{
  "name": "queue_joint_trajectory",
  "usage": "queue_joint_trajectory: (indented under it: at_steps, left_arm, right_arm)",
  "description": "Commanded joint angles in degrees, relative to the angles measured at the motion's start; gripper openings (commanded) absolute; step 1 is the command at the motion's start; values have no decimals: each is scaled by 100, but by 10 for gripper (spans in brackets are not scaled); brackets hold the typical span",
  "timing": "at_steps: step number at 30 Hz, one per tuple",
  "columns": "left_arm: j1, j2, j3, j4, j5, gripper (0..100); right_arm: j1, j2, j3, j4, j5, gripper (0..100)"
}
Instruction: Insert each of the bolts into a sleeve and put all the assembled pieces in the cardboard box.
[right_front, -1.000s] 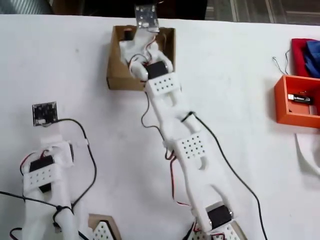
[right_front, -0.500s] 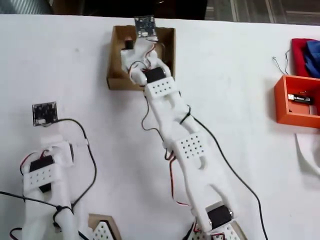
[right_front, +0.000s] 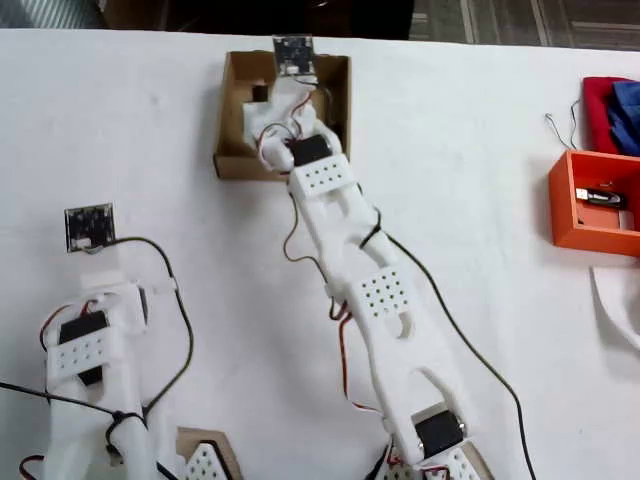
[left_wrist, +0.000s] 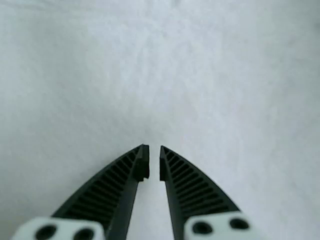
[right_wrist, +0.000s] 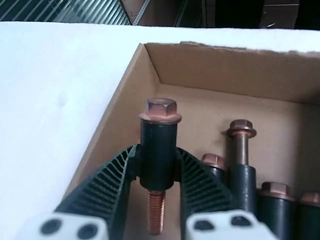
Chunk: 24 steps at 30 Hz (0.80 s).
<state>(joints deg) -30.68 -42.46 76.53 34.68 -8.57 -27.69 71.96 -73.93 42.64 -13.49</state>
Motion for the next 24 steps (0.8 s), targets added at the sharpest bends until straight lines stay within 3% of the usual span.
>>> queue_joint_trajectory:
  at_steps: [1, 24]
  left_arm:
    - [-26, -44, -22, -62, 0, 65]
    - [-26, -44, -13, -62, 0, 65]
  right_arm:
    - [-57, -119, 97, 40, -35, 19]
    - [-48, -101, 229, 215, -35, 19]
